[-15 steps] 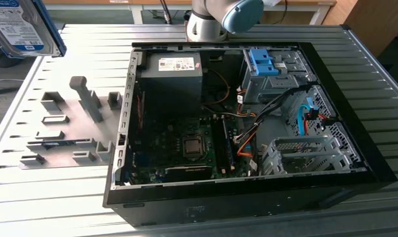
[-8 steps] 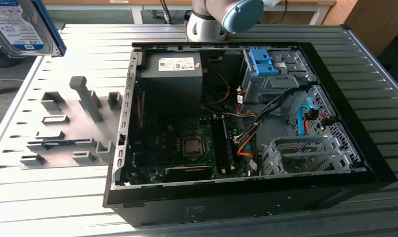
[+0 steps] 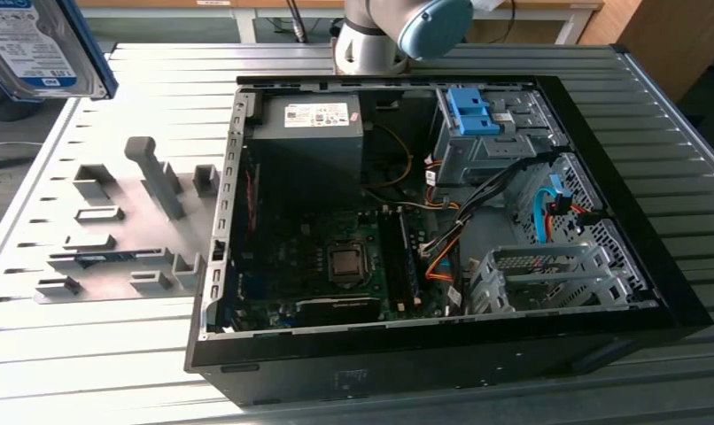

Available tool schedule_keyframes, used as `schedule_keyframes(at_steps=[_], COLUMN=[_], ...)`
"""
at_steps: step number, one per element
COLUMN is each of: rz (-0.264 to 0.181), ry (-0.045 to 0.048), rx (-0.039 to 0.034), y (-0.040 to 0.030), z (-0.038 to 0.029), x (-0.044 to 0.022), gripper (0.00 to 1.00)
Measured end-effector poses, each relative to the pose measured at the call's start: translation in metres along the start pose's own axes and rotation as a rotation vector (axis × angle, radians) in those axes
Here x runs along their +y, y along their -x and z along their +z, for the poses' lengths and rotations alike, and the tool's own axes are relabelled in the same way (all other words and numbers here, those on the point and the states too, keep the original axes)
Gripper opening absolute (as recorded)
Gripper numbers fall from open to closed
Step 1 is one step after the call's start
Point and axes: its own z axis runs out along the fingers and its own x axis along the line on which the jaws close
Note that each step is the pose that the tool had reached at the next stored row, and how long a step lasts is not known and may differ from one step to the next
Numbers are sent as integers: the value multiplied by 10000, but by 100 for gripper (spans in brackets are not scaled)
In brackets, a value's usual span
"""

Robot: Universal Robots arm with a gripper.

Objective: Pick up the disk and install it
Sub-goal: 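Pick up the disk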

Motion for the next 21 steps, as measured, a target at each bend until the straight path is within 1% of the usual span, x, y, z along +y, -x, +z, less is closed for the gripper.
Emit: schedule_keyframes(at_steps=[10, 21], rz=[0, 0], ry=[0, -1], rx=[0, 0], y=[0, 0], z=[-79, -117], x=[1, 2], gripper=[36, 36])
